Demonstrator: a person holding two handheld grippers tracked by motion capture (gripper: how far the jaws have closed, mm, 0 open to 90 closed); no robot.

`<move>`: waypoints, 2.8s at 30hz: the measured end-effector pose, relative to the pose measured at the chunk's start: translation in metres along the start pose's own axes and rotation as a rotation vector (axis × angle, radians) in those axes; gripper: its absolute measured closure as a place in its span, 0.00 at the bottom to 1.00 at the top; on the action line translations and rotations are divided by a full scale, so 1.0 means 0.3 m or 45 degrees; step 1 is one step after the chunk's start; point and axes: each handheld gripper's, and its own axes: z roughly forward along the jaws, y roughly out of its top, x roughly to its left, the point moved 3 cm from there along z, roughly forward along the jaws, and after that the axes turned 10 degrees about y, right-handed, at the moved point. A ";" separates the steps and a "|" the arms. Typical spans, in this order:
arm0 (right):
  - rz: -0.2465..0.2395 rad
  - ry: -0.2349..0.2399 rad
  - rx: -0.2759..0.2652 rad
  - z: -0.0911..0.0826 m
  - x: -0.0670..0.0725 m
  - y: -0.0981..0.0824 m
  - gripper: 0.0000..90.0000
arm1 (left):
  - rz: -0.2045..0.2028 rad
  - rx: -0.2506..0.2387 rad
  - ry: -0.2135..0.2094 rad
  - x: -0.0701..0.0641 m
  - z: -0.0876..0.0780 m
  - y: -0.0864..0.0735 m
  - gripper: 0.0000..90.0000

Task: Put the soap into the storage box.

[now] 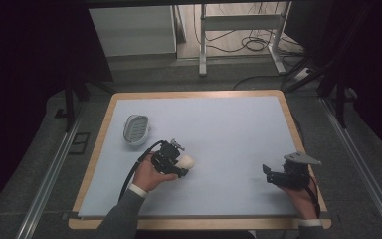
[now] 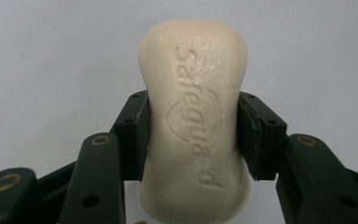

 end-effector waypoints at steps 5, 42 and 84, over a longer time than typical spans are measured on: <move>0.003 -0.004 0.001 0.000 -0.003 -0.001 0.10 | -0.023 -0.010 0.008 0.032 -0.013 0.003 0.55; 0.007 -0.006 0.002 0.000 -0.006 -0.002 0.10 | -0.164 -0.019 0.074 0.225 -0.054 0.003 0.55; 0.009 -0.003 0.018 0.006 -0.004 -0.005 0.10 | -0.302 -0.040 0.138 0.416 -0.118 0.005 0.55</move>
